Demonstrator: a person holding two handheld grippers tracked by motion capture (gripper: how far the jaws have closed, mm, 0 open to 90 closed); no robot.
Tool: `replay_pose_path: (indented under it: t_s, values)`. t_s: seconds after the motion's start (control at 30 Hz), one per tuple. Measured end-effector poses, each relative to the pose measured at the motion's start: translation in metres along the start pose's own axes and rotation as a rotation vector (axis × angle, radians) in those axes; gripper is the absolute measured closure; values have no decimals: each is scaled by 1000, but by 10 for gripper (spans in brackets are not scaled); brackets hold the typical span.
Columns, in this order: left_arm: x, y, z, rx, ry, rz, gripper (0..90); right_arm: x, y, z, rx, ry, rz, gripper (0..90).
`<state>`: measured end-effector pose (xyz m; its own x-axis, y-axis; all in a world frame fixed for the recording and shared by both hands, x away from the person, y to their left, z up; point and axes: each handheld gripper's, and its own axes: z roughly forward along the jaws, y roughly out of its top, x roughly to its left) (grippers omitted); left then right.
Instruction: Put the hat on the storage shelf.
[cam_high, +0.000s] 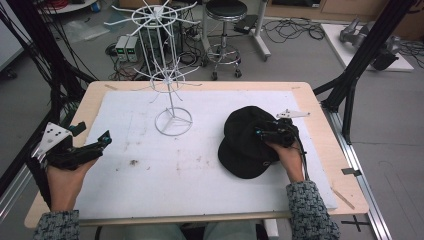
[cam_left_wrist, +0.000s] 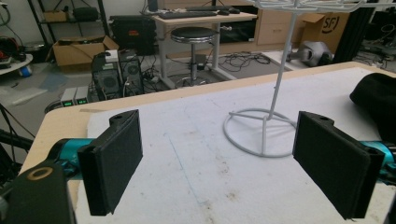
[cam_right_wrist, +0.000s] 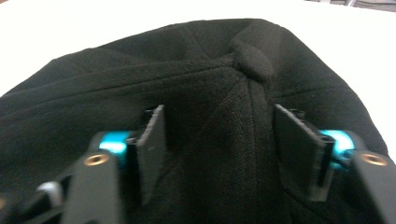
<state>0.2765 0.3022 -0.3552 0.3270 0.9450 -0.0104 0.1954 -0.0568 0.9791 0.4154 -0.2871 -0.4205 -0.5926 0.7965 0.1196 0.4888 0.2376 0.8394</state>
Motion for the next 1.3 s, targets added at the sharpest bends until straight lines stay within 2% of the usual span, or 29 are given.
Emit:
replay_pose_path:
  t_s: [0.03,0.13,0.27,0.37,0.47,0.5,0.63,0.7,0.73,0.8,0.83,0.9,0.93,0.97,1.03,1.1,1.27,1.3]
  values:
    - [0,-1,0,2,2,-3,162,1,0,0,12,-5,-18,498]
    - [1,-1,0,4,2,-1,162,3,0,1,22,-10,-42,627]
    - [2,0,0,1,3,-2,163,6,1,1,28,-18,-75,748]
    - [2,0,-1,-1,4,-4,163,9,3,-3,-6,-31,-92,802]
    - [2,1,-2,-5,5,-5,163,11,5,-7,-41,-44,-108,816]
    - [3,1,-3,-6,4,-4,163,14,7,-13,-87,-50,-118,821]
    - [3,2,-4,-13,6,-9,163,14,10,-26,-174,-23,-84,823]
    - [4,2,-4,-15,5,-10,163,14,11,-28,-191,-23,-88,824]
    - [4,3,-4,-18,5,-10,163,16,13,-35,-230,-10,-105,825]
    - [4,4,-4,-20,3,-10,163,19,16,-41,-258,-13,-137,826]
    - [4,4,-4,-25,2,-12,163,19,16,-41,-258,-13,-137,826]
    - [4,6,-4,-27,2,-10,163,25,22,-48,-299,-5,-175,828]
    - [4,7,-4,-32,1,-12,163,25,22,-48,-299,-5,-175,828]
    - [4,8,-4,-35,-2,-10,163,31,27,-53,-333,-1,-206,829]
    - [4,8,-4,-37,-2,-11,163,33,29,-54,-346,0,-216,829]
    - [5,9,-3,-38,-4,-12,163,39,39,-61,-386,16,-248,830]
    - [6,9,-3,-40,-4,-14,163,44,52,-68,-413,16,-265,833]
    - [6,10,-3,-43,-5,-17,163,44,58,-71,-440,15,-275,834]
